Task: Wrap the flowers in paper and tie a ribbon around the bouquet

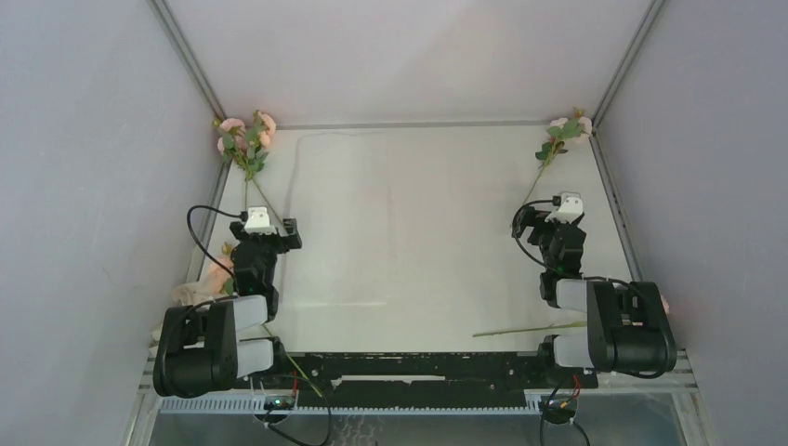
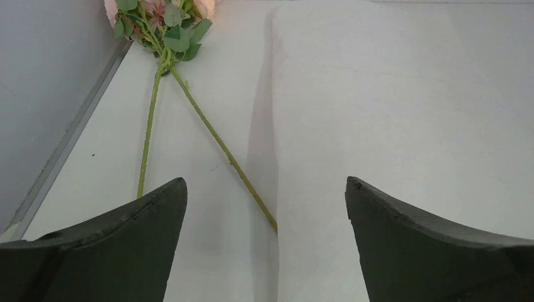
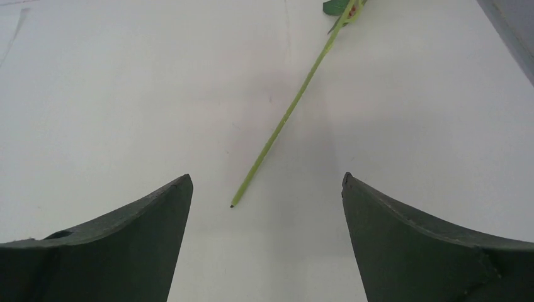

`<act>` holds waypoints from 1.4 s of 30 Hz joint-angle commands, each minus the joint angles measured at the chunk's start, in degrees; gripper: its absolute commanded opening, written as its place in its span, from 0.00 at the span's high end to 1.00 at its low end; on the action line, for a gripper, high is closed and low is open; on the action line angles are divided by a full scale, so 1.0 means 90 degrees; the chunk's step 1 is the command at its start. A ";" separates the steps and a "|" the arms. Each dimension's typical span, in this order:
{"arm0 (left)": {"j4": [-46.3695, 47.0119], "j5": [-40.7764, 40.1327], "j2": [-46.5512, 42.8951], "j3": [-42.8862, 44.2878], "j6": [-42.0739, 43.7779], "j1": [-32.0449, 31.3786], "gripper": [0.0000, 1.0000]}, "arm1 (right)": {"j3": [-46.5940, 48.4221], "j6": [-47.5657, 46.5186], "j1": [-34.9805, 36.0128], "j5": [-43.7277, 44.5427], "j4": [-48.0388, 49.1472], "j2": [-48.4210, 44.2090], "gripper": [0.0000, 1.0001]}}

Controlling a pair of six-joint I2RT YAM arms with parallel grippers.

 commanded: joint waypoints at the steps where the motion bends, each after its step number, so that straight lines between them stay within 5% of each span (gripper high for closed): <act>1: 0.0341 -0.0032 0.0013 0.0177 0.0068 -0.0013 0.00 | 0.0309 -0.0168 0.0001 -0.0356 -0.0009 -0.0093 0.05; 5: 0.0352 -0.0028 0.0012 0.0177 0.0068 -0.0016 0.00 | 0.1654 -0.0125 0.0191 -0.0396 -0.2810 -0.0834 0.11; 9: 0.0424 0.0221 -0.0127 0.0143 0.0019 0.0112 0.00 | 0.2688 0.1608 -0.0047 -0.2397 -0.4076 -0.0875 0.22; 12: -0.2541 0.1153 -0.1231 0.1314 -0.0035 0.0574 0.00 | 0.3127 0.2562 0.0403 -0.3491 -0.4418 -0.0521 0.34; 14: -0.5624 0.1545 -0.1616 0.2979 0.1282 0.0587 0.00 | 0.3473 0.2694 0.1237 -0.3356 -0.4976 -0.0095 0.37; 16: -0.8244 0.1999 -0.1528 0.4260 0.2561 0.0561 0.18 | 0.3955 0.2668 0.1946 -0.3224 -0.5553 0.0428 0.39; 18: -1.0103 0.1653 -0.1370 0.5018 0.3126 0.0471 0.22 | 0.4381 0.2891 0.2483 -0.3233 -0.5941 0.1003 0.42; 21: -1.1512 0.1223 -0.1217 0.5034 0.3441 0.0449 0.21 | 0.4628 0.3499 0.2998 -0.3334 -0.5496 0.1764 0.46; 31: -1.0577 0.1136 -0.1494 0.3025 0.3574 0.0440 0.27 | 0.5908 0.4000 0.4073 -0.3205 -0.5369 0.3773 0.52; 42: -1.0096 0.0692 -0.1261 0.2562 0.3840 0.0366 0.28 | 0.6488 0.4189 0.4124 -0.2955 -0.5317 0.4717 0.50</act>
